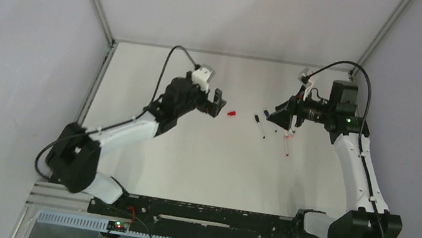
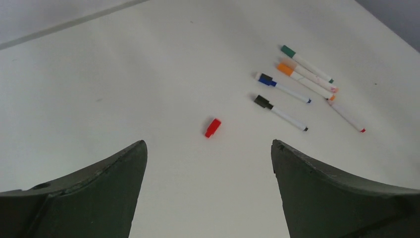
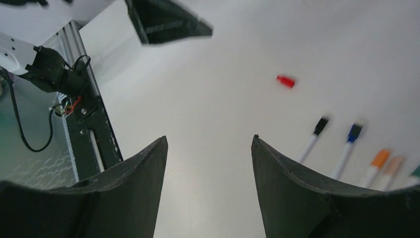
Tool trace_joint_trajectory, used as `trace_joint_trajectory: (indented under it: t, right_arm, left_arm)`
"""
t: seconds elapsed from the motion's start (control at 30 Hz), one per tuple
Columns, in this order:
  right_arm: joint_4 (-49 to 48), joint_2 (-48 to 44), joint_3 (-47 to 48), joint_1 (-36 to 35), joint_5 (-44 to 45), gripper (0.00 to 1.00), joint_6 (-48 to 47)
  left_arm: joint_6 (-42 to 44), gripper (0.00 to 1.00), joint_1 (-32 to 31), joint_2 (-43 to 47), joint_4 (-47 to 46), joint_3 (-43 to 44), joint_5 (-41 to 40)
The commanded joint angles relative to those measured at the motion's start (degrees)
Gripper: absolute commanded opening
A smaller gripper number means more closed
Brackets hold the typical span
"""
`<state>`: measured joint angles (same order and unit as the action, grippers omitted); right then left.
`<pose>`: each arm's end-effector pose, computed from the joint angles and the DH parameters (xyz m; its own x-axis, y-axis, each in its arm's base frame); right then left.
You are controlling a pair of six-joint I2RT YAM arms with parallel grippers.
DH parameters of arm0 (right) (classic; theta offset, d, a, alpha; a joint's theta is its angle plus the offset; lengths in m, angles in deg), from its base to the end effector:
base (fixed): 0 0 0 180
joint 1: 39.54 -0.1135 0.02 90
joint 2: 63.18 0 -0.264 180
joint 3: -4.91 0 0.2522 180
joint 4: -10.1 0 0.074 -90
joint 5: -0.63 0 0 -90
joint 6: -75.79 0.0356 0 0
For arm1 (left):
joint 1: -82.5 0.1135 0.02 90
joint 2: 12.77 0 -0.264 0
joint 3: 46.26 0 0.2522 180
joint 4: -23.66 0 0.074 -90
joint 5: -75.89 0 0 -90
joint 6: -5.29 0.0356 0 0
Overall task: Insert the pens into the pen caps
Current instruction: Pick up the pen cap from the center of the board.
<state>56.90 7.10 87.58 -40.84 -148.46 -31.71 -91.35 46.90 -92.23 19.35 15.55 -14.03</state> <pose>0.2526 0.0363 0.3640 -0.3225 -0.1618 -0.9326 -0.8559 0.4706 0.2143 0.2591 -0.1856 0.2713 -0.2538 0.0395 -0.9665 0.5576 0.8224 -0.1128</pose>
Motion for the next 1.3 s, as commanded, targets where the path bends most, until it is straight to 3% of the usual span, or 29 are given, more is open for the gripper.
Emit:
trace_joint_trajectory:
  t: [0.0, 0.17, 0.3, 0.43, 0.63, 0.73, 1.27]
  right_arm:
    - [-4.7, 0.5, -5.8, 2.7, -1.4, 0.7, 0.2]
    - [-4.7, 2.0, -5.8, 3.8, 3.0, 0.7, -0.4]
    - [-4.3, 3.4, -5.7, 4.3, 5.3, 0.7, -1.3]
    - [-3.6, 4.5, -5.4, 5.5, 5.7, 0.7, -1.8]
    - [-3.5, 5.6, -5.3, 6.0, 7.1, 0.7, -2.6]
    - [-3.2, 7.5, -5.2, 6.0, 7.8, 0.69, -3.1]
    - [-1.0, 9.9, -4.0, 6.0, 7.1, 0.68, -4.3]
  left_arm:
    - [1.1, 0.98, 1.4, -12.4, 16.6, 19.2, 11.8]
    - [5.2, 0.88, 1.5, -29.8, 41.2, 46.9, 15.1]
    - [10.8, 0.82, 1.5, -42.1, 60.0, 70.4, 11.3]
    - [13.0, 0.72, 1.5, -50.8, 69.2, 85.9, 7.7]
    - [14.5, 0.48, 1.4, -54.0, 68.2, 84.7, 10.1]
    - [14.1, 0.43, 1.4, -55.6, 67.6, 84.5, 11.0]
    - [12.8, 0.48, 1.4, -61.8, 69.0, 86.0, 14.4]
